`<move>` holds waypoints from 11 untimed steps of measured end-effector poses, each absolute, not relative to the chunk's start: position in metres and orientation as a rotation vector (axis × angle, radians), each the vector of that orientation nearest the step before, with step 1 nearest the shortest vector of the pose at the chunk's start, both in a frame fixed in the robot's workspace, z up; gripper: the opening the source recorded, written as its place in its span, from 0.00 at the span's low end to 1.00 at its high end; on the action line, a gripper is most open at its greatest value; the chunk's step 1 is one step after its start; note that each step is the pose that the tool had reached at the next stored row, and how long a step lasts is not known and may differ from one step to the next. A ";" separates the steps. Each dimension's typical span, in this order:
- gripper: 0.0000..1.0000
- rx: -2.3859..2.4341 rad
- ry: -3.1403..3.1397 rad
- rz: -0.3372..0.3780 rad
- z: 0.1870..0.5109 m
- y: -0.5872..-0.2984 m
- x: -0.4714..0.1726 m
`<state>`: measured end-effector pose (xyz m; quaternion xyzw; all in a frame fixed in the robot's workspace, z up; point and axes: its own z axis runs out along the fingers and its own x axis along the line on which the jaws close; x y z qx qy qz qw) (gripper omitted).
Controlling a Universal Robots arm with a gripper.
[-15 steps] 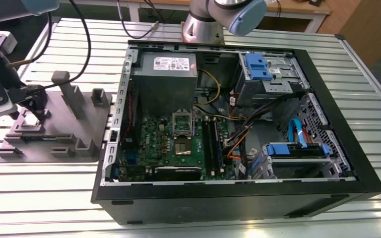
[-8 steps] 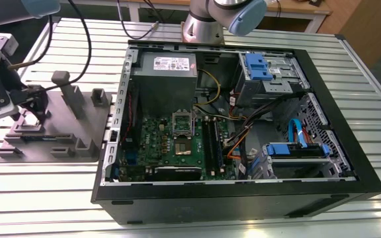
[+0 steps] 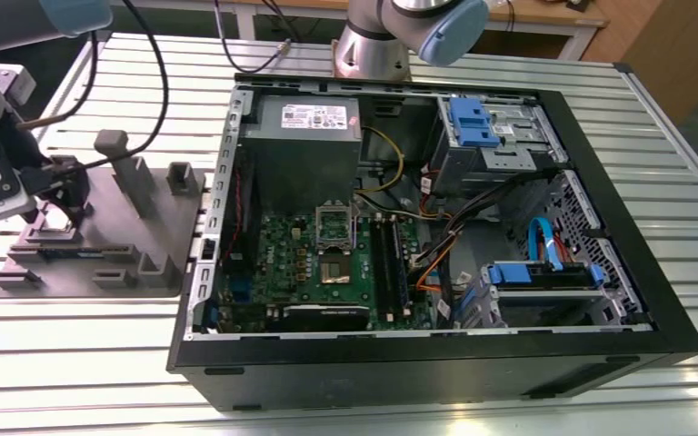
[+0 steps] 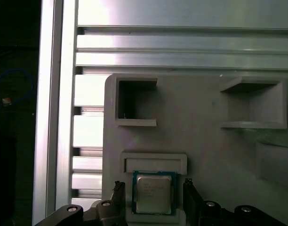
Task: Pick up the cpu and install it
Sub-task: 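Pick up the cpu and move it towards the insertion slot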
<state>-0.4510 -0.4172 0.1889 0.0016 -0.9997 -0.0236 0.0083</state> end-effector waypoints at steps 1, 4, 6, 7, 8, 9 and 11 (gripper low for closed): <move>0.60 0.005 -3.124 -0.074 0.188 -0.417 -0.451; 0.60 0.005 -3.124 -0.073 0.187 -0.417 -0.451; 0.60 0.005 -3.124 -0.073 0.186 -0.417 -0.451; 0.60 0.005 -3.124 -0.073 0.185 -0.417 -0.451; 0.60 0.005 -3.124 -0.073 0.185 -0.417 -0.451; 0.60 0.005 -3.124 -0.073 0.184 -0.417 -0.451; 0.60 0.005 -3.124 -0.073 0.183 -0.417 -0.451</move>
